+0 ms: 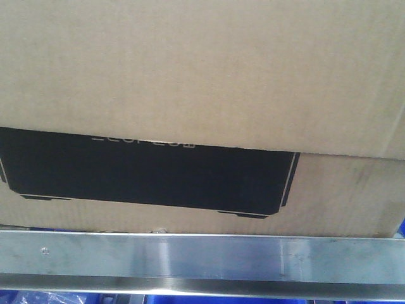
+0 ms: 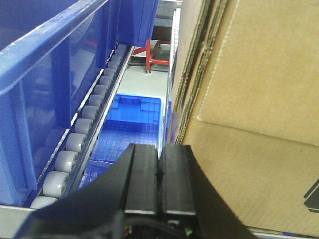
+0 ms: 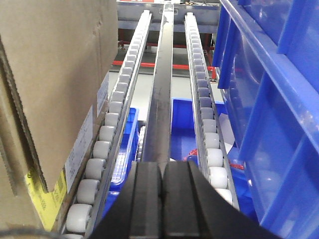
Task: Grab box from left shelf to table start
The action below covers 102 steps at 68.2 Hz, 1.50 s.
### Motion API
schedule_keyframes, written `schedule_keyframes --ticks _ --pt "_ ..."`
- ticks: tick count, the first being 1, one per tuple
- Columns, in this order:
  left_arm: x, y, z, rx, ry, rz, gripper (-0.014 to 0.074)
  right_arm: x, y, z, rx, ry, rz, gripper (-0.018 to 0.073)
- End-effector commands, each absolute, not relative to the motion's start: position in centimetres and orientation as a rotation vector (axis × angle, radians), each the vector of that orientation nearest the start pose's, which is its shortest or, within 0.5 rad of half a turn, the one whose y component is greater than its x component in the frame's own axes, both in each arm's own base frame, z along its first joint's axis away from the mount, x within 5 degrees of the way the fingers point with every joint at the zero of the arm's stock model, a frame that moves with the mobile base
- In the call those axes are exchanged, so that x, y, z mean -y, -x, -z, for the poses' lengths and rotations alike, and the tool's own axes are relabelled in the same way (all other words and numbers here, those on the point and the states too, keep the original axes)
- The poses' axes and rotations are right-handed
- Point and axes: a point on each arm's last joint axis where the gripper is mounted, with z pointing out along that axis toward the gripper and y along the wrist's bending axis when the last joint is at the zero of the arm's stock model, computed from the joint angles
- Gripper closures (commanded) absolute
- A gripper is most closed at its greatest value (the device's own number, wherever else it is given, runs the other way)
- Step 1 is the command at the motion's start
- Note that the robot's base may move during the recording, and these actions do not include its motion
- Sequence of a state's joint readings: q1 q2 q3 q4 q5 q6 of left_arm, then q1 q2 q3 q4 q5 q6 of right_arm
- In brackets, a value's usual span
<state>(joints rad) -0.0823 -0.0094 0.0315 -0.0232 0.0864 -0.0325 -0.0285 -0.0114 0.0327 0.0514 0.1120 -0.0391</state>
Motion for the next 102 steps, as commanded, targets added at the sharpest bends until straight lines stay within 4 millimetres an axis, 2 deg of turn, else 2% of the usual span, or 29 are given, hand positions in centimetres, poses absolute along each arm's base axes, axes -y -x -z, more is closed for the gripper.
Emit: schedule_keyframes --ticks 1,38,47,56,66,84,95,102 --pt "0.4 -5.5 -20.6 -1.477 -0.014 0.117 0.0695 0.2 -5.6 -20.1 -1.515 -0.027 0.021 0.0508" --pt "0.4 -5.5 -20.7 -1.469 -0.012 0.120 0.0695 0.2 -5.6 -20.1 -1.515 -0.027 0.021 0.0508" --pt "0.4 -5.3 -21.6 -1.381 0.008 0.138 0.0695 0.2 -5.6 -20.1 -1.514 -0.028 0.021 0.0508" --pt "0.3 -5.0 -23.3 -1.303 0.019 0.149 0.0695 0.2 -5.6 -20.2 -1.503 -0.028 0.022 0.0508" --pt "0.3 -4.2 -26.8 -1.255 0.016 0.154 0.0695 0.2 -5.6 -20.2 -1.503 -0.028 0.022 0.0508" --pt "0.4 -2.9 -34.4 -1.348 -0.003 0.159 0.0694 0.2 -5.6 -20.2 -1.503 -0.028 0.022 0.0508" --pt "0.5 -3.4 -37.5 -1.396 -0.011 0.157 0.0692 0.2 -5.6 -20.2 -1.503 -0.028 0.022 0.0508" --pt "0.5 -3.9 -38.6 -1.429 -0.049 0.115 0.0692 0.2 -5.6 -20.2 -1.503 -0.028 0.022 0.0508"
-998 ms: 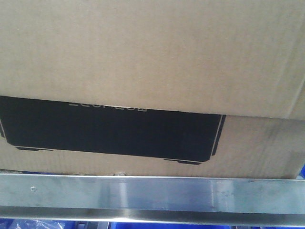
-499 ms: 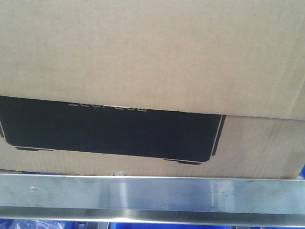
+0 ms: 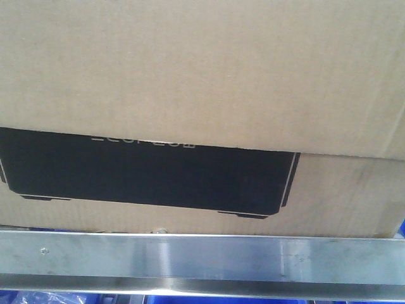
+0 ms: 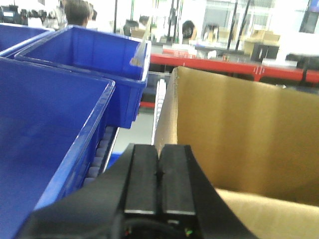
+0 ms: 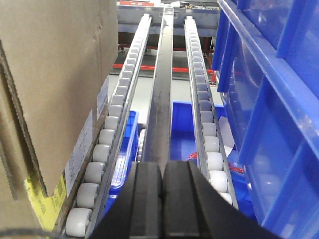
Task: Grab box from left shelf to table start
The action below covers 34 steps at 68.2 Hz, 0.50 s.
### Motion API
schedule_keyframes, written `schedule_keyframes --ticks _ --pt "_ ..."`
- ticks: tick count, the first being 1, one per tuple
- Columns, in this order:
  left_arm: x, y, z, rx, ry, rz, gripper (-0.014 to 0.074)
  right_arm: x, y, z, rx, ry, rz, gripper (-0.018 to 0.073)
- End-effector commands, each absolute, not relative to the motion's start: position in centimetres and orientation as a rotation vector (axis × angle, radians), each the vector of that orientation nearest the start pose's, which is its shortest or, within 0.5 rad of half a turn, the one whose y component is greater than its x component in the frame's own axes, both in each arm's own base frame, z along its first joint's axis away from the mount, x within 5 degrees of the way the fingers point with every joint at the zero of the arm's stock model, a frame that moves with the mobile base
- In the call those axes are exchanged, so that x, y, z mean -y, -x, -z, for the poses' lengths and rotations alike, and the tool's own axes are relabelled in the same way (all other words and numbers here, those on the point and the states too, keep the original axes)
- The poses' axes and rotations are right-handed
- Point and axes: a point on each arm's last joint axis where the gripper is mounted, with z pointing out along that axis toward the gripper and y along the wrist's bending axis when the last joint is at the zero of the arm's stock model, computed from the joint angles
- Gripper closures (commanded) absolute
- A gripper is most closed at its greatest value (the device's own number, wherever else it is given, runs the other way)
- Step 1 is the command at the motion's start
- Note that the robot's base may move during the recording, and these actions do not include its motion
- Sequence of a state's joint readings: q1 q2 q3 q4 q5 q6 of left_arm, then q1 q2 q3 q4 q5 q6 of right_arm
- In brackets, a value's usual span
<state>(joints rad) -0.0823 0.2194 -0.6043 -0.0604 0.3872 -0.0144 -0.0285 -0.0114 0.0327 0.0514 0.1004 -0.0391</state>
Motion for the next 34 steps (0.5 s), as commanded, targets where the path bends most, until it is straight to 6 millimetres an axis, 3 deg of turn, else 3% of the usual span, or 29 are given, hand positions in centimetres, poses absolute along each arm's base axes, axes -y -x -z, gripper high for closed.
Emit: schedule_keyframes --ticks 1,34 --pt "0.5 -3.9 -38.7 -1.435 -0.054 0.111 0.0692 0.2 -5.6 -20.2 -1.503 -0.028 0.022 0.0508" --pt "0.9 -5.1 -40.1 -1.563 -0.085 0.127 0.0662 0.2 -5.6 -20.2 -1.503 -0.028 0.022 0.0508"
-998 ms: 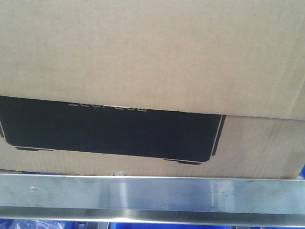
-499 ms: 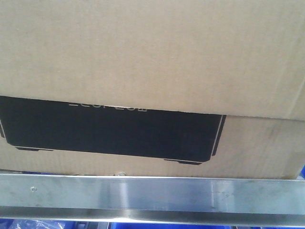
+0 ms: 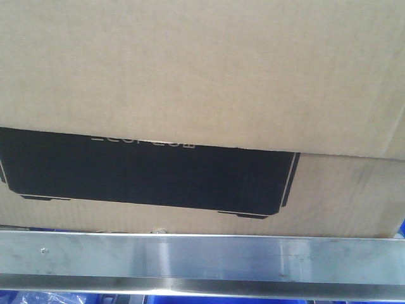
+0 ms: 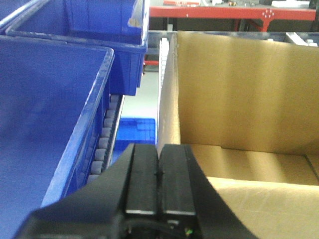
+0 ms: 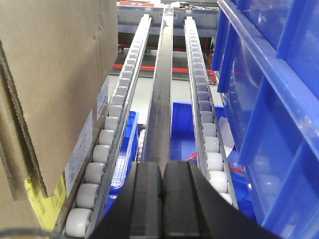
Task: Grab box from left shelf to table start
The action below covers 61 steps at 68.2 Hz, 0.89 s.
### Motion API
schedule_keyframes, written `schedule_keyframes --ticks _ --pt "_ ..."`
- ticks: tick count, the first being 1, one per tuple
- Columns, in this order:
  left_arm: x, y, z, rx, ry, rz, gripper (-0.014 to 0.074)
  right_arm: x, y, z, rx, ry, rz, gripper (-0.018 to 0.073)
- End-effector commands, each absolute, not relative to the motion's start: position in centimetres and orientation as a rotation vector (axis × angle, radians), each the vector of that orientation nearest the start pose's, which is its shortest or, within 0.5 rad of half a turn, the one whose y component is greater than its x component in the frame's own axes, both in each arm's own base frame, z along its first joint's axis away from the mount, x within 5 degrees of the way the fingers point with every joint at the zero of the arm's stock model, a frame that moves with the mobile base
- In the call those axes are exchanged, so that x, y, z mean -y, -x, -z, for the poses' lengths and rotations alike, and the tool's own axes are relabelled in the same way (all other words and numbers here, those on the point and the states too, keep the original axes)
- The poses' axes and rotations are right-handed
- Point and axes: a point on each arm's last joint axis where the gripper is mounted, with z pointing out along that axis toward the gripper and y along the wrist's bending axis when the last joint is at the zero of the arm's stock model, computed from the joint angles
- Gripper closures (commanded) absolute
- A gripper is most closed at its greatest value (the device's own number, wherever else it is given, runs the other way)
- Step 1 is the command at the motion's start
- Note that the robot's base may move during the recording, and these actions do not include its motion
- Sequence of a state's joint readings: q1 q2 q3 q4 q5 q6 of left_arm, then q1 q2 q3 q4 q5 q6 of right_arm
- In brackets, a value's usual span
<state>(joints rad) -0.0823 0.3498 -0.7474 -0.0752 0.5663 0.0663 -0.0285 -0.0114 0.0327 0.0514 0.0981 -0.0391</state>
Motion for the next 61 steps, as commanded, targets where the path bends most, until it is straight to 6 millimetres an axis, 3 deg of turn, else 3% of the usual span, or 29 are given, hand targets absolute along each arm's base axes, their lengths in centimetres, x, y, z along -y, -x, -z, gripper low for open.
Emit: schedule_keyframes --ticks 1,7,14,20,30,39,61 --pt "0.9 -5.1 -40.1 -1.563 -0.083 0.133 0.0652 0.2 -5.6 -20.2 -1.503 -0.028 0.022 0.0508" --pt "1.1 -5.2 -40.1 -1.565 -0.071 0.172 0.0539 0.2 -5.6 -20.2 -1.503 -0.028 0.022 0.0508" --pt "1.2 -5.2 -40.2 -1.563 -0.062 0.199 0.0344 0.2 -5.6 -20.2 -1.503 -0.028 0.022 0.0508" --pt "1.2 -5.2 -40.2 -1.562 -0.062 0.200 0.0244 0.2 -5.6 -20.2 -1.503 -0.028 0.022 0.0508" --pt "1.3 -5.3 -41.0 -1.579 -0.066 0.209 0.0194 0.2 -5.6 -20.2 -1.503 -0.028 0.022 0.0508" --pt "1.6 -6.4 -43.0 -1.710 -0.096 0.217 0.0146 0.2 -5.6 -20.2 -1.503 -0.028 0.022 0.0508" --pt "1.9 -13.5 -46.0 -2.050 -0.152 0.137 0.0151 0.2 -5.6 -20.2 -1.503 -0.028 0.022 0.0508"
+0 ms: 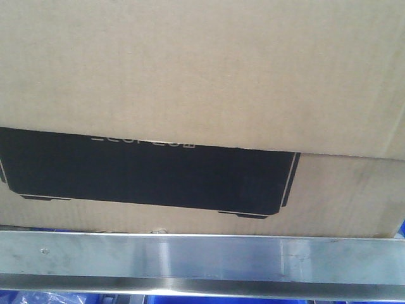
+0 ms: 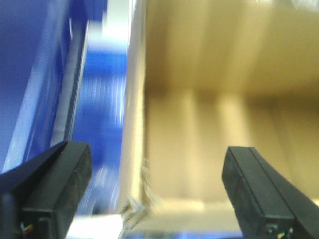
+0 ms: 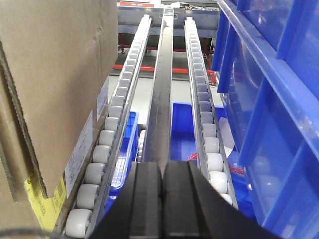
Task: Grab box from left shelf to table start
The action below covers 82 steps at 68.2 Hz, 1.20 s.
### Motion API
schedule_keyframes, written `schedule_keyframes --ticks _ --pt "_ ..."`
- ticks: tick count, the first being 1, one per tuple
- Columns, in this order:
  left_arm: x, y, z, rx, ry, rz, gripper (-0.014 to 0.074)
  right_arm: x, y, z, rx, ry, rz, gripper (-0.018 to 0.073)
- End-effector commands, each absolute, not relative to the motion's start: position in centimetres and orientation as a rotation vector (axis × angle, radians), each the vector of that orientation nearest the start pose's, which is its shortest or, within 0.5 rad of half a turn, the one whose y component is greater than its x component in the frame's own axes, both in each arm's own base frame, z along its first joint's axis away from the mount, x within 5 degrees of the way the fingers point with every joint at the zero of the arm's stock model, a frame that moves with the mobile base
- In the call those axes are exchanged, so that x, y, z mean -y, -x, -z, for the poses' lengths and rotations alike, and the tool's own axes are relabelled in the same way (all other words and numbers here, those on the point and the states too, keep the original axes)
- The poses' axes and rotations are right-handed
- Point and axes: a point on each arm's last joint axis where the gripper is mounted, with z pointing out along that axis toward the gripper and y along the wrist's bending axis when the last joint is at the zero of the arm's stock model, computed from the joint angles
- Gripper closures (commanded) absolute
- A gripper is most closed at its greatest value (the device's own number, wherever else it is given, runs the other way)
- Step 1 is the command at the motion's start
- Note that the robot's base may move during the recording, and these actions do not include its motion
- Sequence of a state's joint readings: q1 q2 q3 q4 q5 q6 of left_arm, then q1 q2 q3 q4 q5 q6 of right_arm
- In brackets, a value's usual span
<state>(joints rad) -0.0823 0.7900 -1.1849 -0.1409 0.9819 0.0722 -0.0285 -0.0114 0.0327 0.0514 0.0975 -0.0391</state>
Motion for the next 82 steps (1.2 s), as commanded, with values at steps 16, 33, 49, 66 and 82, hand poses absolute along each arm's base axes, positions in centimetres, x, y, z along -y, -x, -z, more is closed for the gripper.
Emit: schedule_keyframes --ticks 16,33,49,66,82 --pt "2.0 -18.5 -46.8 -2.189 -0.168 0.084 0.0151 0.2 -5.6 -20.2 -1.503 -0.028 0.022 0.0508" --pt "3.2 -22.2 -44.9 -2.310 -0.212 0.120 0.0151 0.2 -5.6 -20.4 -1.481 -0.028 0.023 0.0508" --pt "3.9 -24.2 -43.7 -2.345 -0.262 0.076 0.0151 0.2 -5.6 -20.5 -1.469 -0.035 0.016 0.0508" --pt "4.1 -25.6 -42.5 -2.395 -0.267 0.072 0.0151 0.3 -5.5 -21.2 -1.399 -0.124 -0.067 0.0508" --pt "4.1 -25.9 -42.0 -2.422 -0.272 0.057 0.0151 0.2 -4.8 -24.3 -1.365 -0.154 -0.131 0.0424"
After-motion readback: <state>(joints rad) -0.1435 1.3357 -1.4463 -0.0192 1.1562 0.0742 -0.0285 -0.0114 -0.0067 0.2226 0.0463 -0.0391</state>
